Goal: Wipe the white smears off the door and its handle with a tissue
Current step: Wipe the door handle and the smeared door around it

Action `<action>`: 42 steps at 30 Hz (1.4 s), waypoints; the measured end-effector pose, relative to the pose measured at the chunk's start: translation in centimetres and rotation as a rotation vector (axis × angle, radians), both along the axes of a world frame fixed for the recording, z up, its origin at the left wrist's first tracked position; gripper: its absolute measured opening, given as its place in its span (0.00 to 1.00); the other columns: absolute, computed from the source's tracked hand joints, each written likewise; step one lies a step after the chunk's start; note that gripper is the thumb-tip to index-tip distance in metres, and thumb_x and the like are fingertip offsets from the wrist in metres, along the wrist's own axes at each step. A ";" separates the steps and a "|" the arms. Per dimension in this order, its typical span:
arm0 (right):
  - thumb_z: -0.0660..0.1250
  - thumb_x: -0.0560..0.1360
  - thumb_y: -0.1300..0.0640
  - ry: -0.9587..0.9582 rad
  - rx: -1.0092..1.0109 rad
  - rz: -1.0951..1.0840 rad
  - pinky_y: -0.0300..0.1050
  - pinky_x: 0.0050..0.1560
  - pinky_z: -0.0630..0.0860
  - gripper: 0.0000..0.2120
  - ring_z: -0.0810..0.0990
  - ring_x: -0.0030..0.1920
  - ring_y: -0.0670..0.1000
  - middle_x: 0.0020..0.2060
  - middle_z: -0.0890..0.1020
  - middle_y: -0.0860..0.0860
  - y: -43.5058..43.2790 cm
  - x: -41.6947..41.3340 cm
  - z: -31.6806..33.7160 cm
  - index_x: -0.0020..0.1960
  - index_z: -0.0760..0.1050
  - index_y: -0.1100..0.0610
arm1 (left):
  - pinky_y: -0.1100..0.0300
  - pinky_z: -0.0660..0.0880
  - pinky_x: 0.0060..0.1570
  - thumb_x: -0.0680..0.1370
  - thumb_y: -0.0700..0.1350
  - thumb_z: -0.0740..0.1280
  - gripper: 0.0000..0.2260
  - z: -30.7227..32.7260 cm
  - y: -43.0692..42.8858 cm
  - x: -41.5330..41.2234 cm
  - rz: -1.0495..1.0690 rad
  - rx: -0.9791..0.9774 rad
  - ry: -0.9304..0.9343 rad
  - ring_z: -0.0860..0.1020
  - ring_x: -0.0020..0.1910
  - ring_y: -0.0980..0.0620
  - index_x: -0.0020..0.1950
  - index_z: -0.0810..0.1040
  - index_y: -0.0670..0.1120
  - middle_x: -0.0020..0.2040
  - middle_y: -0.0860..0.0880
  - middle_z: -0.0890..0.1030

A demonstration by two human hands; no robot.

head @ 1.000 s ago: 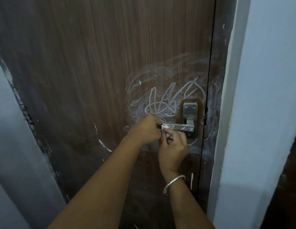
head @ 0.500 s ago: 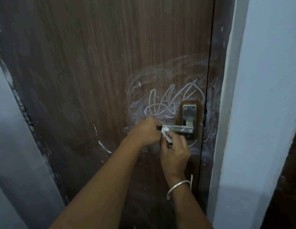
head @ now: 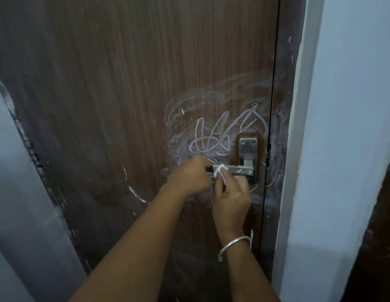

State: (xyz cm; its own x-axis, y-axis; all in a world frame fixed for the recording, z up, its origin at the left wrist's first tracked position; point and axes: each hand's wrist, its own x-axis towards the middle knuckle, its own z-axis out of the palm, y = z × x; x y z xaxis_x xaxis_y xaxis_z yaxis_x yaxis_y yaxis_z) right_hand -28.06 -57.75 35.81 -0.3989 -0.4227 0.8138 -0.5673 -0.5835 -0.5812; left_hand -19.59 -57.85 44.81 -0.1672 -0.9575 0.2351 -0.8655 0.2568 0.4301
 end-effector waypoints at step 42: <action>0.70 0.71 0.67 0.009 0.017 -0.048 0.29 0.40 0.65 0.04 0.77 0.33 0.53 0.36 0.78 0.61 0.0 -2.0 2.2 0.46 0.81 0.67 | 0.52 0.77 0.44 0.72 0.37 0.62 0.15 0.0 0.5 -0.6 0.064 -0.007 -0.105 0.78 0.46 0.42 0.58 0.77 0.45 0.49 0.41 0.80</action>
State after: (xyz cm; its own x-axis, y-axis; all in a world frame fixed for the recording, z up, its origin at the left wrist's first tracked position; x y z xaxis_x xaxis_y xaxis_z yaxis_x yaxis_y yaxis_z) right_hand -30.04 -57.72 38.05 -0.4120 -0.4174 0.8100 -0.5992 -0.5457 -0.5859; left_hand -20.24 -57.31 44.85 -0.1299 -0.9653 0.2266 -0.9204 0.2023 0.3345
